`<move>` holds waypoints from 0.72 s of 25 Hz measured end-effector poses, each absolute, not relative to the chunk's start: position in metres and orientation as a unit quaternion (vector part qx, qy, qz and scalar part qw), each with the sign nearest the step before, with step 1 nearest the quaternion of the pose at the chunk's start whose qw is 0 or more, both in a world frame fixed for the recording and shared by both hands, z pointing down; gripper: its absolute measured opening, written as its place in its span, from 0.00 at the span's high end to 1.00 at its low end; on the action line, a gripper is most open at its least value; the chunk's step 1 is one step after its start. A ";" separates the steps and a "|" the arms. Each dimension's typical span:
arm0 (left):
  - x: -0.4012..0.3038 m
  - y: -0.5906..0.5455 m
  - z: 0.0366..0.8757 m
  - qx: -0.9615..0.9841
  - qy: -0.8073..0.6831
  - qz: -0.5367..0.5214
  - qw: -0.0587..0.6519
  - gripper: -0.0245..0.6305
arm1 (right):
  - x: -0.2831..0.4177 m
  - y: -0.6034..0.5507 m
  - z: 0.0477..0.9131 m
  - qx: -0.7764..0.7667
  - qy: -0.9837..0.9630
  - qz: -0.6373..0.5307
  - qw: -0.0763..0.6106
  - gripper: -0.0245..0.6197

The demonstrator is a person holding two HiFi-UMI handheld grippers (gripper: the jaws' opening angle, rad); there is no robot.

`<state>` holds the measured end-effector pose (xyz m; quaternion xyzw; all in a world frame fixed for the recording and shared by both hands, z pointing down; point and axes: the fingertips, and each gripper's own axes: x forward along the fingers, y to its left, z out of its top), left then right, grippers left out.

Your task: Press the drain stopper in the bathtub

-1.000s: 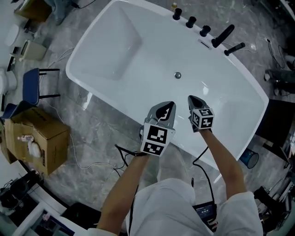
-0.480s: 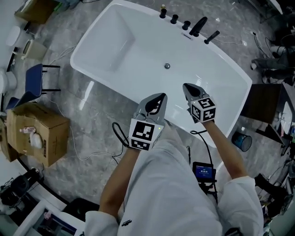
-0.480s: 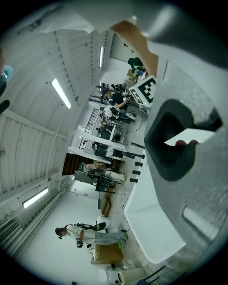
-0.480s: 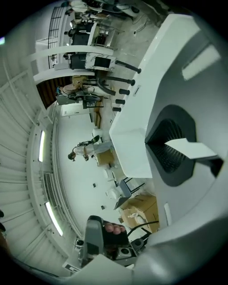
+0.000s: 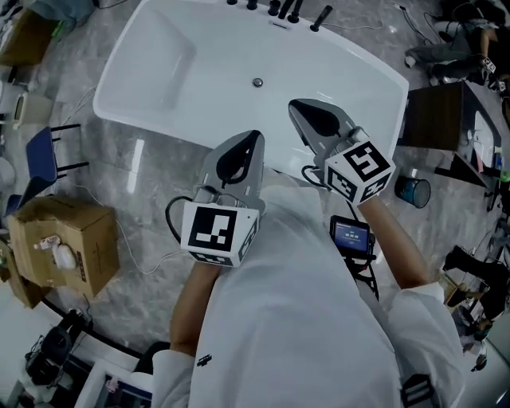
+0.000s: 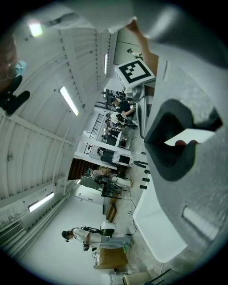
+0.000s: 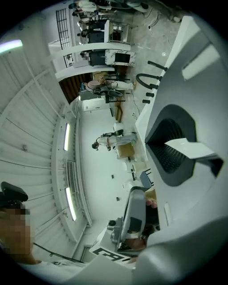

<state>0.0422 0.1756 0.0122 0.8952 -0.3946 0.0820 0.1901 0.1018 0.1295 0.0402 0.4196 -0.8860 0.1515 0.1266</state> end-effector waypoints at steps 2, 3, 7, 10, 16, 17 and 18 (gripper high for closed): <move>0.043 0.184 -0.004 0.898 -0.392 0.069 0.187 0.96 | 0.099 0.139 0.017 0.431 -0.883 0.153 0.107 0.97; 0.042 0.189 -0.008 0.899 -0.390 0.065 0.188 0.96 | 0.099 0.145 0.008 0.439 -0.880 0.153 0.100 0.97; 0.029 0.206 -0.018 0.898 -0.390 0.058 0.195 0.96 | 0.086 0.168 -0.022 0.463 -0.872 0.127 0.091 0.97; 0.017 0.218 -0.023 0.893 -0.402 0.064 0.192 0.96 | 0.071 0.191 -0.040 0.470 -0.874 0.095 0.080 0.97; 0.001 0.233 -0.023 0.879 -0.437 0.078 0.173 0.96 | 0.044 0.225 -0.048 0.482 -0.872 0.073 0.058 0.97; -0.002 0.234 -0.023 0.878 -0.442 0.080 0.165 0.96 | 0.041 0.229 -0.046 0.479 -0.873 0.072 0.059 0.97; -0.006 0.234 -0.024 0.877 -0.446 0.080 0.158 0.96 | 0.035 0.231 -0.044 0.476 -0.875 0.070 0.062 0.97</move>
